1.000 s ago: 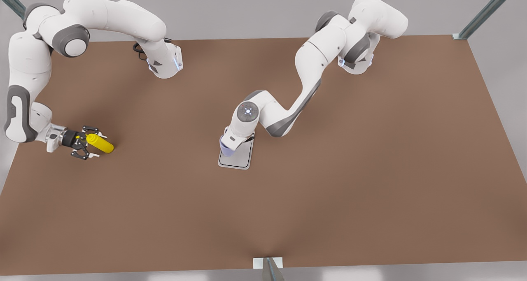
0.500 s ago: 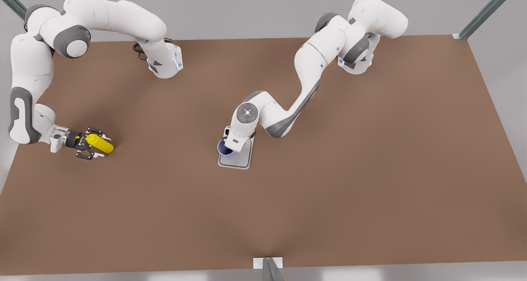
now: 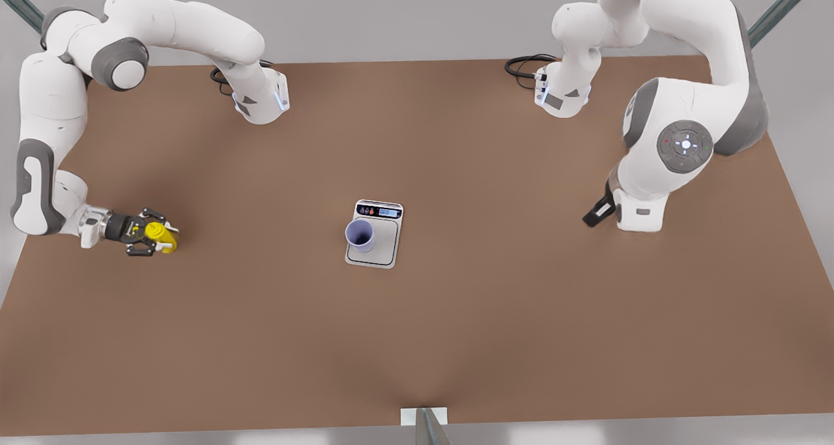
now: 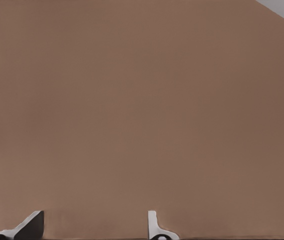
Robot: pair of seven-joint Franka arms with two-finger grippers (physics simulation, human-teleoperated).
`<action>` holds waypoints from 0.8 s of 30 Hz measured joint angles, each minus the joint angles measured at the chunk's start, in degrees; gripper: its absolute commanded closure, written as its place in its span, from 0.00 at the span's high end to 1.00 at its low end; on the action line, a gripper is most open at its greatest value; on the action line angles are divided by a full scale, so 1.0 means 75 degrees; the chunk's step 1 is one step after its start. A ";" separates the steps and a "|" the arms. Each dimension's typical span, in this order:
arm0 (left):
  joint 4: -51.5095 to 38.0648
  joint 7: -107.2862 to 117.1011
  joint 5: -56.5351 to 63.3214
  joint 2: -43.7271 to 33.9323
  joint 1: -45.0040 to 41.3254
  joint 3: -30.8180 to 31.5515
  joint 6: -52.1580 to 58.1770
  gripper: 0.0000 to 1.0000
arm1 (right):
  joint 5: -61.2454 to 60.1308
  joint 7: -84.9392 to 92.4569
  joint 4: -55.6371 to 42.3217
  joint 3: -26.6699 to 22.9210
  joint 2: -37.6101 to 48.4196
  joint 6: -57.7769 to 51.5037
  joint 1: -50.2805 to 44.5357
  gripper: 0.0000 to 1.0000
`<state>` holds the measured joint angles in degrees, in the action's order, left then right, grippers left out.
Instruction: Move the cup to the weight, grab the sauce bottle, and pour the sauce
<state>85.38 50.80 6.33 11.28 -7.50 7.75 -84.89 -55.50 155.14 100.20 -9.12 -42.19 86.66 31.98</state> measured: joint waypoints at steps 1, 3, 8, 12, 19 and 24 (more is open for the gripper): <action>0.0225 -0.0339 -0.0047 -0.0102 0.0030 0.0006 -0.0016 1.00 | -0.0001 -0.0010 -0.0028 -0.0006 0.0007 -0.0012 -0.0006 0.40; 0.0321 -0.0963 -0.0114 -0.0042 0.0014 0.0016 -0.0018 1.00 | -0.0006 -0.0040 -0.0071 -0.0008 0.0181 -0.0040 -0.0101 0.42; 0.0307 -0.2252 -0.0283 0.0228 0.0043 0.0016 -0.0029 1.00 | -0.0005 -0.0384 -0.0558 -0.0039 0.0865 -0.0051 -0.1475 0.43; 0.0303 -0.3059 -0.0525 0.0303 0.0352 -0.0001 -0.0032 1.00 | 0.0064 -0.0942 -0.0948 -0.0112 0.1331 0.0402 -0.3329 0.43; 0.0303 -0.4099 -0.0767 0.0391 0.0494 -0.0004 -0.0033 1.00 | 0.2236 -0.2626 -0.0893 -0.0132 0.2206 0.2558 -0.6434 0.43; 0.0301 -0.4628 -0.0793 0.0389 0.0488 -0.0004 -0.0024 1.00 | 0.4619 -0.4400 -0.1124 -0.0126 0.2275 0.3705 -0.7749 0.43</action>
<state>87.64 16.09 0.38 14.20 -3.84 7.72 -85.07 -20.86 122.14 91.77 -10.07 -25.12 114.45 -26.13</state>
